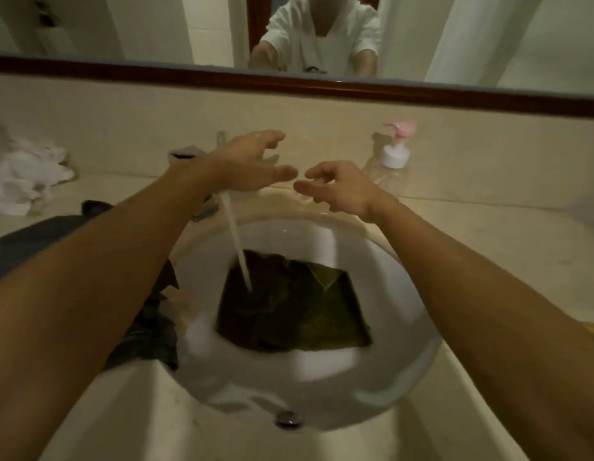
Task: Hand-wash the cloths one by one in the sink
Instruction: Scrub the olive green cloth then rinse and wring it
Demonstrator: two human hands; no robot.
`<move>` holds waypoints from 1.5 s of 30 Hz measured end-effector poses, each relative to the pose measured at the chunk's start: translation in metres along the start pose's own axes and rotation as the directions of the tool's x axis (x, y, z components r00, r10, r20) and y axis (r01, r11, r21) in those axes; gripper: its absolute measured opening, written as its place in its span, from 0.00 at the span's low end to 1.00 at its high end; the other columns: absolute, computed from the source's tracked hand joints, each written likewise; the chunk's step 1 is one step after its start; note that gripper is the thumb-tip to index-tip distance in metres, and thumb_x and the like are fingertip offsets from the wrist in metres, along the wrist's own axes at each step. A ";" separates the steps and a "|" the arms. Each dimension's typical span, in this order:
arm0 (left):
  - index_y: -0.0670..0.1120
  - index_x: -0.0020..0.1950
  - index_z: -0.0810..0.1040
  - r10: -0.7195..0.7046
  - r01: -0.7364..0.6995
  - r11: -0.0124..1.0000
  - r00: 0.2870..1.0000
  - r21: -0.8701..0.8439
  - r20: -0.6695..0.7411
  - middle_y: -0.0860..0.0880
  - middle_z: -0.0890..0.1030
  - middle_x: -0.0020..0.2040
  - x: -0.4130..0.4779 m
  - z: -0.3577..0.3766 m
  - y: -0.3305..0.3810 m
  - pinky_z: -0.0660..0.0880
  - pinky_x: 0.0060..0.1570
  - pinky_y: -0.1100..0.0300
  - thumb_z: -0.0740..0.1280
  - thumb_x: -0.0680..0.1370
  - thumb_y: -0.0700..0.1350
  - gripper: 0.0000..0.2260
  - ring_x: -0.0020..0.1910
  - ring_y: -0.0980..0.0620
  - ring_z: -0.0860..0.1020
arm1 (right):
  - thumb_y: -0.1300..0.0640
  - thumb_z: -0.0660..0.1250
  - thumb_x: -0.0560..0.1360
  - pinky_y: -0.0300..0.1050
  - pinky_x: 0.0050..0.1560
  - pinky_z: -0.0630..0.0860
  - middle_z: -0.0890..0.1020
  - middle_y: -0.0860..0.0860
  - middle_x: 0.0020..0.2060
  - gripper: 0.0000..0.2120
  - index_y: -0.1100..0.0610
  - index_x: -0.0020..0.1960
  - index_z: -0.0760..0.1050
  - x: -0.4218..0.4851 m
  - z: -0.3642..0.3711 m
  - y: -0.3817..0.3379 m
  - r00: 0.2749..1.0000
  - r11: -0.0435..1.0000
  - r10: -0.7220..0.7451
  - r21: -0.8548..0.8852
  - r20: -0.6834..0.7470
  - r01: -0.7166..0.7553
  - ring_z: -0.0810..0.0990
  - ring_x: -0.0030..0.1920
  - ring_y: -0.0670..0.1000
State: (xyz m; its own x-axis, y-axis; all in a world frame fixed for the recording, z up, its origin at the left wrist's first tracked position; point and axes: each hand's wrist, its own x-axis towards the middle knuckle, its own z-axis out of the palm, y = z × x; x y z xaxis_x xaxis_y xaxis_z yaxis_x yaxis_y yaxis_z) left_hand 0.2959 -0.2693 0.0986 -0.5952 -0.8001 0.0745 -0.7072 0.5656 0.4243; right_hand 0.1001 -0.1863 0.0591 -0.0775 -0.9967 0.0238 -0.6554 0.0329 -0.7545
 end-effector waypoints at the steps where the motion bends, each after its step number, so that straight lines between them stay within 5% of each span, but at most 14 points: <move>1: 0.54 0.80 0.58 0.021 -0.021 0.999 1.000 -0.033 -0.003 0.52 0.67 0.77 0.002 0.012 0.014 0.66 0.65 0.57 0.69 0.76 0.62 0.37 0.73 0.49 0.68 | 0.39 0.73 0.76 0.47 0.48 0.79 0.84 0.51 0.51 0.23 0.54 0.61 0.81 -0.010 -0.006 0.010 0.999 1.000 0.011 0.022 -0.053 -0.009 0.84 0.51 0.51; 5: 0.49 0.80 0.61 0.089 -0.089 0.993 0.996 -0.080 0.000 0.49 0.69 0.76 0.013 0.056 0.057 0.68 0.64 0.58 0.72 0.77 0.55 0.35 0.72 0.49 0.70 | 0.45 0.74 0.76 0.43 0.40 0.77 0.85 0.52 0.41 0.14 0.57 0.47 0.83 -0.042 -0.028 0.046 0.978 0.996 0.059 0.071 -0.199 -0.046 0.85 0.42 0.50; 8: 0.46 0.80 0.61 0.107 -0.097 0.985 0.992 -0.141 0.064 0.47 0.69 0.75 0.028 0.086 0.080 0.69 0.63 0.59 0.73 0.77 0.52 0.36 0.72 0.48 0.70 | 0.46 0.76 0.74 0.52 0.44 0.82 0.84 0.53 0.35 0.18 0.61 0.41 0.82 -0.052 -0.043 0.070 0.933 0.992 0.108 0.105 -0.342 -0.076 0.83 0.35 0.49; 12: 0.43 0.78 0.62 0.077 -0.055 0.962 0.995 -0.268 0.071 0.50 0.72 0.68 0.051 0.112 0.103 0.68 0.58 0.58 0.73 0.77 0.46 0.33 0.63 0.54 0.70 | 0.44 0.78 0.69 0.54 0.46 0.77 0.77 0.48 0.39 0.20 0.57 0.46 0.74 -0.044 -0.058 0.098 0.782 0.982 0.186 0.125 -0.595 -0.138 0.75 0.39 0.49; 15: 0.43 0.76 0.63 0.040 -0.023 0.954 0.998 -0.300 0.052 0.51 0.73 0.66 0.067 0.126 0.105 0.73 0.58 0.54 0.75 0.74 0.49 0.35 0.63 0.51 0.73 | 0.45 0.80 0.70 0.47 0.58 0.77 0.76 0.50 0.60 0.35 0.56 0.69 0.69 -0.032 -0.064 0.112 0.832 0.969 0.209 0.227 -0.513 -0.103 0.77 0.58 0.50; 17: 0.47 0.71 0.67 0.058 -0.039 0.958 0.997 -0.283 0.059 0.50 0.76 0.63 0.073 0.135 0.101 0.75 0.60 0.51 0.75 0.73 0.50 0.30 0.61 0.49 0.75 | 0.46 0.80 0.70 0.51 0.66 0.76 0.73 0.51 0.72 0.43 0.55 0.78 0.63 -0.022 -0.062 0.119 0.894 0.961 0.182 0.267 -0.409 -0.074 0.75 0.67 0.52; 23: 0.47 0.68 0.68 0.013 0.008 0.921 0.999 -0.390 0.052 0.55 0.76 0.58 0.064 0.149 0.102 0.79 0.56 0.53 0.80 0.68 0.54 0.35 0.58 0.54 0.77 | 0.50 0.77 0.73 0.56 0.57 0.80 0.77 0.47 0.51 0.24 0.57 0.63 0.71 -0.012 -0.050 0.113 0.852 0.973 0.155 0.225 -0.500 -0.045 0.79 0.51 0.50; 26: 0.49 0.62 0.73 0.004 -0.001 0.894 1.000 -0.448 0.005 0.54 0.80 0.57 0.054 0.150 0.100 0.81 0.53 0.50 0.80 0.59 0.67 0.39 0.55 0.57 0.80 | 0.44 0.78 0.71 0.48 0.44 0.74 0.73 0.46 0.42 0.25 0.56 0.55 0.69 -0.032 -0.046 0.097 0.866 0.965 0.186 0.250 -0.465 -0.073 0.73 0.41 0.47; 29: 0.48 0.63 0.70 -0.049 0.026 0.873 0.998 -0.487 -0.034 0.57 0.76 0.55 0.019 0.151 0.104 0.76 0.45 0.62 0.81 0.63 0.60 0.37 0.52 0.61 0.77 | 0.39 0.77 0.70 0.47 0.41 0.72 0.74 0.47 0.40 0.25 0.55 0.51 0.70 -0.055 -0.035 0.078 0.880 0.950 0.243 0.282 -0.407 -0.132 0.72 0.39 0.48; 33: 0.49 0.63 0.70 -0.072 0.038 0.843 0.996 -0.536 -0.043 0.56 0.76 0.55 -0.036 0.154 0.098 0.76 0.39 0.66 0.81 0.66 0.56 0.31 0.51 0.59 0.77 | 0.39 0.78 0.69 0.47 0.43 0.78 0.76 0.46 0.43 0.33 0.55 0.63 0.70 -0.087 -0.013 0.060 0.906 0.967 0.207 0.218 -0.368 -0.133 0.76 0.40 0.45; 36: 0.55 0.57 0.69 -0.049 0.023 0.858 0.998 -0.513 -0.039 0.60 0.74 0.49 -0.080 0.155 0.093 0.73 0.46 0.68 0.79 0.71 0.52 0.22 0.47 0.61 0.76 | 0.42 0.79 0.71 0.39 0.44 0.78 0.76 0.42 0.42 0.51 0.48 0.82 0.51 -0.110 0.008 0.044 0.924 0.991 0.106 0.118 -0.366 -0.067 0.78 0.41 0.41; 38: 0.58 0.51 0.70 -0.014 0.014 0.840 1.000 -0.542 0.004 0.62 0.74 0.46 -0.108 0.158 0.086 0.75 0.42 0.70 0.77 0.73 0.46 0.18 0.43 0.67 0.77 | 0.44 0.79 0.72 0.42 0.47 0.79 0.80 0.45 0.45 0.54 0.43 0.84 0.45 -0.119 0.023 0.039 0.949 0.999 0.039 0.043 -0.312 -0.027 0.80 0.43 0.42; 41: 0.60 0.54 0.73 0.019 0.013 0.805 0.999 -0.593 0.049 0.59 0.79 0.49 -0.136 0.168 0.066 0.78 0.44 0.72 0.77 0.74 0.42 0.19 0.45 0.73 0.78 | 0.48 0.80 0.72 0.48 0.53 0.80 0.81 0.54 0.56 0.50 0.43 0.83 0.51 -0.131 0.044 0.034 0.972 0.999 0.041 0.037 -0.232 -0.033 0.81 0.50 0.49; 45: 0.55 0.60 0.77 -0.044 0.107 0.772 0.992 -0.626 0.116 0.55 0.82 0.54 -0.151 0.182 0.043 0.80 0.56 0.58 0.80 0.69 0.49 0.22 0.53 0.62 0.81 | 0.49 0.81 0.70 0.47 0.46 0.82 0.80 0.47 0.47 0.43 0.44 0.77 0.61 -0.138 0.063 0.034 0.980 1.000 0.002 0.002 -0.199 -0.001 0.82 0.46 0.49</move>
State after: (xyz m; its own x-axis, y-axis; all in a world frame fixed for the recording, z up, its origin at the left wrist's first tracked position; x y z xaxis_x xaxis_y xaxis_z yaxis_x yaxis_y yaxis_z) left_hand 0.2853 -0.0877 -0.0589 -0.6039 -0.7955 -0.0495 -0.3713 0.2258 0.9007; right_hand 0.1363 -0.0521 -0.0113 -0.2263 -0.9620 0.1525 -0.6536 0.0339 -0.7561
